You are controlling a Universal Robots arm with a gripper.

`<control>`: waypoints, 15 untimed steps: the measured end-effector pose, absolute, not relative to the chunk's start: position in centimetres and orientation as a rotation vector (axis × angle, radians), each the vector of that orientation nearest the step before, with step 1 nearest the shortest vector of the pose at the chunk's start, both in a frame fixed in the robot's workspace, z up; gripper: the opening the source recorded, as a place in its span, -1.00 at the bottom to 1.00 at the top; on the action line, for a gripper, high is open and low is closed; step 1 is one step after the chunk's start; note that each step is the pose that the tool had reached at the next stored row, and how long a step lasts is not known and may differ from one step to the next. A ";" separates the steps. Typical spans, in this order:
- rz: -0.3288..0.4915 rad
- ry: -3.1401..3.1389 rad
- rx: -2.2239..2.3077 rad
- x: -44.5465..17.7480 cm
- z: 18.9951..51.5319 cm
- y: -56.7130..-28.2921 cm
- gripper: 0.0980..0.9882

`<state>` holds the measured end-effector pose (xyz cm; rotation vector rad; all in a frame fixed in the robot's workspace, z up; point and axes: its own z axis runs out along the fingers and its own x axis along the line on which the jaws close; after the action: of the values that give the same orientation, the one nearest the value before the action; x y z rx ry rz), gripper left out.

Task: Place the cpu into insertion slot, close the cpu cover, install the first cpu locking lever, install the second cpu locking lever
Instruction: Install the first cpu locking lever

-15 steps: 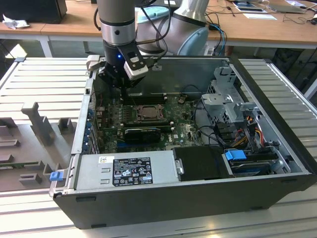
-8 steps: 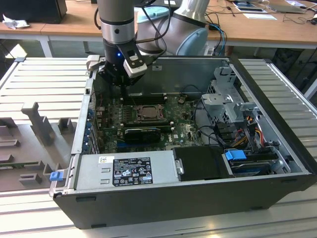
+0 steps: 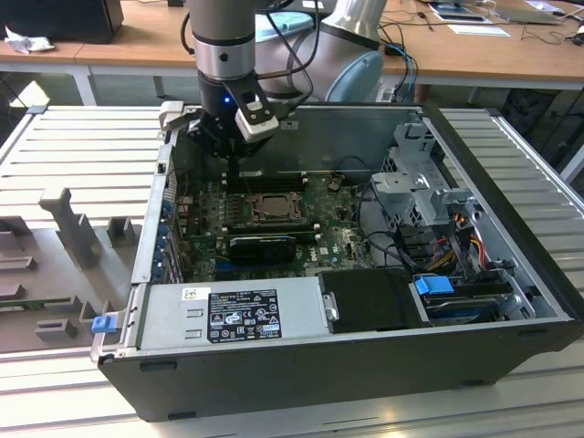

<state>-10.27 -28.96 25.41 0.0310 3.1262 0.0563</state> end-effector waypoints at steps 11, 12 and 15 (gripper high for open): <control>0.055 3.126 0.032 -8.8 25.4 -29.0 -0.98; 0.054 3.126 0.032 -8.7 25.4 -29.0 -0.98; 0.053 3.126 0.032 -8.2 25.3 -29.0 -0.98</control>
<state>-8.19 -28.96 25.34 0.0316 3.1262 0.0526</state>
